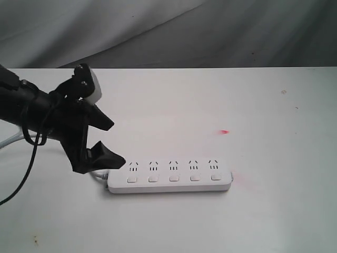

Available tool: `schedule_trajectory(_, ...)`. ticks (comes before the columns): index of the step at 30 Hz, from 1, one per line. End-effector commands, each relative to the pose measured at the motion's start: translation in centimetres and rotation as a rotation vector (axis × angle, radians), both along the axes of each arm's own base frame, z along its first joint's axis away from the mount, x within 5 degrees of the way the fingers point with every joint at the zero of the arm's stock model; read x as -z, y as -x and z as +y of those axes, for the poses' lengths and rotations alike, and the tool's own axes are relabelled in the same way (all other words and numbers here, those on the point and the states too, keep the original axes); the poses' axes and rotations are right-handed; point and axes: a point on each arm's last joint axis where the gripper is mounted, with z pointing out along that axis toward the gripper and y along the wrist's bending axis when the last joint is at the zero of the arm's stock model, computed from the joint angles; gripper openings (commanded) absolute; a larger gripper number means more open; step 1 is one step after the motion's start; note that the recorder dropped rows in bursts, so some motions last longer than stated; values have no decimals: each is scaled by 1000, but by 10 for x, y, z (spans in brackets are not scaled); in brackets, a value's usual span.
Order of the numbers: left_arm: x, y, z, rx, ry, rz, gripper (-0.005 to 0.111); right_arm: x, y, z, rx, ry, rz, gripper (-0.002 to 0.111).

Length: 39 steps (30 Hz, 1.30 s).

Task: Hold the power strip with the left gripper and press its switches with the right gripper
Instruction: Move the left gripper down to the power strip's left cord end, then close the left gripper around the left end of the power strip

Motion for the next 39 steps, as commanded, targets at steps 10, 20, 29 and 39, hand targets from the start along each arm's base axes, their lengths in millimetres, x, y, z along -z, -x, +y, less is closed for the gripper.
schedule_trajectory(10, 17, -1, -18, 164, -105, -137, 90, 0, 0, -1, 9, -7, -10, 0)
schedule_trajectory(20, 40, -4, -19, 190, -114, -73, 90, 0, 0, -1, 9, -7, -10, 0)
schedule_trajectory(29, 57, -7, -19, 227, -139, -60, 90, 0, 0, -1, 9, -7, -10, 0)
schedule_trajectory(39, 64, -15, -3, 176, -131, -76, 90, 0, 0, -1, 9, -7, -10, 0)
